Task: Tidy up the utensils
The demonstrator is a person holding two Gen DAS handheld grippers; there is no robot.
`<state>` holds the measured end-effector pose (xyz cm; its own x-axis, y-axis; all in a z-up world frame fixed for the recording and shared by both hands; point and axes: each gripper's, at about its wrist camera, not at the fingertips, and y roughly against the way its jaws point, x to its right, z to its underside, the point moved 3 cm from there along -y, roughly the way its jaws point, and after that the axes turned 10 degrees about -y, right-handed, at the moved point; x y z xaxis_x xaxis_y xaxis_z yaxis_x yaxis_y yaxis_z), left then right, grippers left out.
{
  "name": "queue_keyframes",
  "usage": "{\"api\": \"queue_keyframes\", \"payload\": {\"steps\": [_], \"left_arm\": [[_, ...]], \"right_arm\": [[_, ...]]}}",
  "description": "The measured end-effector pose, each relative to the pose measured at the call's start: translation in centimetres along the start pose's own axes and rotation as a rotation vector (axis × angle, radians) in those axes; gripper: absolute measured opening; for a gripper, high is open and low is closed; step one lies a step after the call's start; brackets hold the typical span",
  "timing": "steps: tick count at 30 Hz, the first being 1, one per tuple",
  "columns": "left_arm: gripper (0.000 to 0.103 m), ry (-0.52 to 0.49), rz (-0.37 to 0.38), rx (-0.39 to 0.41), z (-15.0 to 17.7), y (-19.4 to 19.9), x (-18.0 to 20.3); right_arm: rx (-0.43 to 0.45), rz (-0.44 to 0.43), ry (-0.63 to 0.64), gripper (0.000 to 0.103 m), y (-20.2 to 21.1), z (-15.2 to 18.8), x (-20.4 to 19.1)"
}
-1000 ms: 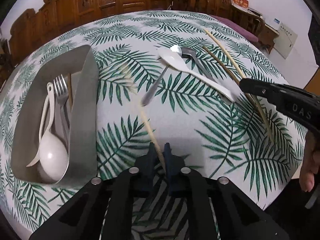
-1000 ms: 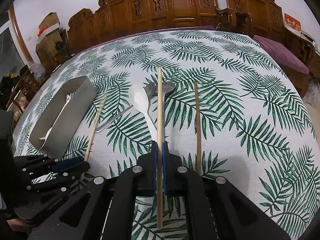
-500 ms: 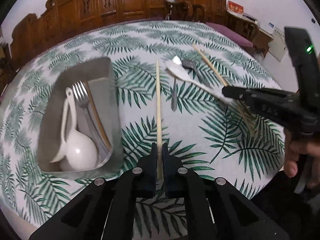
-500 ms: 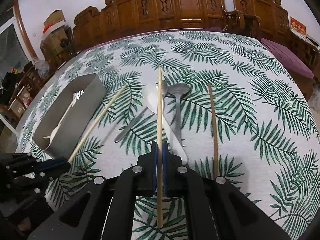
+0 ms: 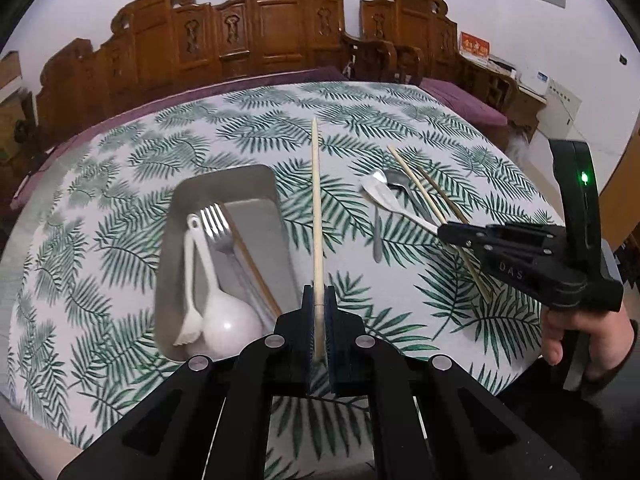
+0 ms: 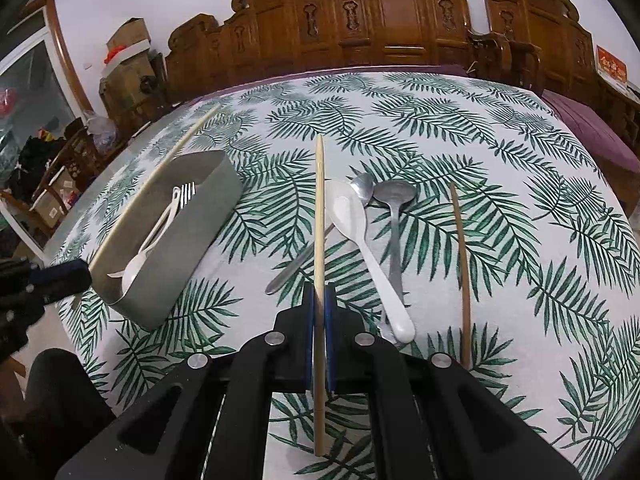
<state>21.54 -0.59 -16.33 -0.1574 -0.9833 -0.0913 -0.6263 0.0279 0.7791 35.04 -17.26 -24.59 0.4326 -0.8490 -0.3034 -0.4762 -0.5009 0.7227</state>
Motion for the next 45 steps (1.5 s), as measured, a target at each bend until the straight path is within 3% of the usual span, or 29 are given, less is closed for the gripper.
{"api": "queue_keyframes", "payload": {"steps": [7, 15, 27, 30, 35, 45], "left_arm": [[0.004, 0.020, -0.022, -0.007, 0.3, -0.2, -2.3], [0.004, 0.053, -0.014, -0.084, 1.7, -2.5, -5.1], [0.004, 0.064, -0.010, -0.149, 2.3, -5.0, -5.7], [0.017, 0.070, -0.016, -0.148, 2.1, -5.0, -5.8], [0.021, 0.078, -0.011, -0.099, 2.1, -3.0, -5.9], [0.043, 0.105, -0.028, 0.029, 3.0, 3.1, -6.8]], "right_arm": [[-0.002, -0.006, 0.018, 0.006, 0.0, 0.2, -0.5], [-0.003, -0.015, 0.028, 0.006, 0.0, 0.2, -1.1], [-0.009, -0.023, 0.046, 0.006, -0.2, 0.3, -1.7], [-0.011, -0.025, 0.045, 0.006, -0.2, 0.4, -1.8], [-0.008, -0.023, 0.053, 0.006, 0.1, 0.5, -2.6], [-0.001, -0.033, 0.134, 0.006, 0.7, -0.1, -8.9]]}}
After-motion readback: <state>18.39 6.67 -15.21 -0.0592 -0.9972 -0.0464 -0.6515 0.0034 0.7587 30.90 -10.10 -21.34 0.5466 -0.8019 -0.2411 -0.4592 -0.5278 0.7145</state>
